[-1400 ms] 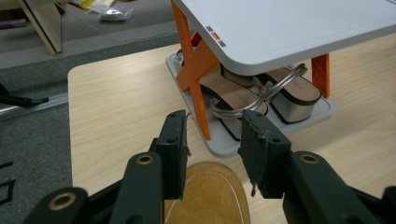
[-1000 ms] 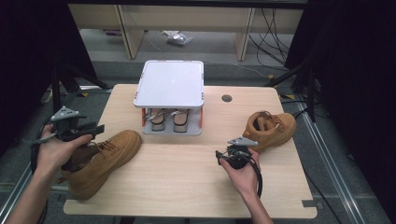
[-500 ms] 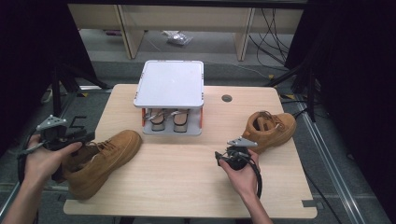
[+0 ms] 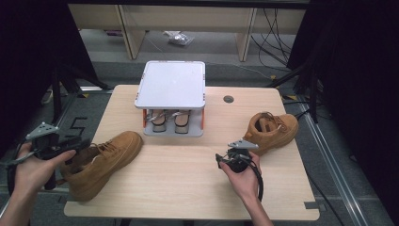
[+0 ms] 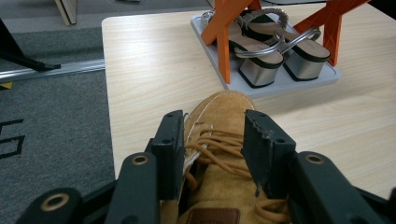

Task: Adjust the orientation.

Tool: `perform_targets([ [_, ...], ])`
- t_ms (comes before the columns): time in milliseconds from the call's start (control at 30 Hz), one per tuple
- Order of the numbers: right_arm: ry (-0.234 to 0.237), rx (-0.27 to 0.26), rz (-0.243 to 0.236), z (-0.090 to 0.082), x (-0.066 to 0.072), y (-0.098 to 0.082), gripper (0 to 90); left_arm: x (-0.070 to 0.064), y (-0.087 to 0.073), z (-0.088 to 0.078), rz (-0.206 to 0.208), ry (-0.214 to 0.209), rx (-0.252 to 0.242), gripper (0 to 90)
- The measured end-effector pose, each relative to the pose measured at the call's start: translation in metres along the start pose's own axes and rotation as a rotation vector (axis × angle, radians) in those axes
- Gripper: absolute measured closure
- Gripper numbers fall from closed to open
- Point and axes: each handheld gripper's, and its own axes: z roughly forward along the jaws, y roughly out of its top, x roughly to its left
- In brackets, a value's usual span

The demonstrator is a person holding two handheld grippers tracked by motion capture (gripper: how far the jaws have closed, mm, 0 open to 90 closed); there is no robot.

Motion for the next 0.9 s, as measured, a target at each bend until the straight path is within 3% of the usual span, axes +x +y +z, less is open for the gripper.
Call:
perform_targets([
  [333, 0.004, 0.002, -0.009, 0.004, 0.002, -0.002, 46.1, 0.009, -0.006, -0.009, -0.014, 0.032, 0.001, 57.7],
  [367, 0.005, 0.008, 0.009, 0.003, 0.004, -0.002, 46.0, 0.010, -0.006, -0.010, -0.019, 0.037, -0.001, 57.7],
  [700, 0.008, 0.021, -0.006, 0.004, 0.006, -0.003, 45.6, 0.022, -0.019, -0.010, -0.055, 0.053, 0.060, 58.3],
  [800, 0.011, 0.028, 0.017, 0.005, 0.007, -0.003, 45.5, 0.026, -0.021, -0.007, -0.064, 0.054, 0.099, 58.3],
  [833, 0.011, 0.028, 0.017, 0.005, 0.007, -0.003, 45.5, 0.029, -0.022, -0.007, -0.036, 0.045, 0.117, 58.3],
  [900, 0.021, 0.022, 0.001, 0.006, 0.006, -0.004, 45.4, 0.031, -0.024, -0.002, -0.049, 0.022, 0.130, 58.3],
])
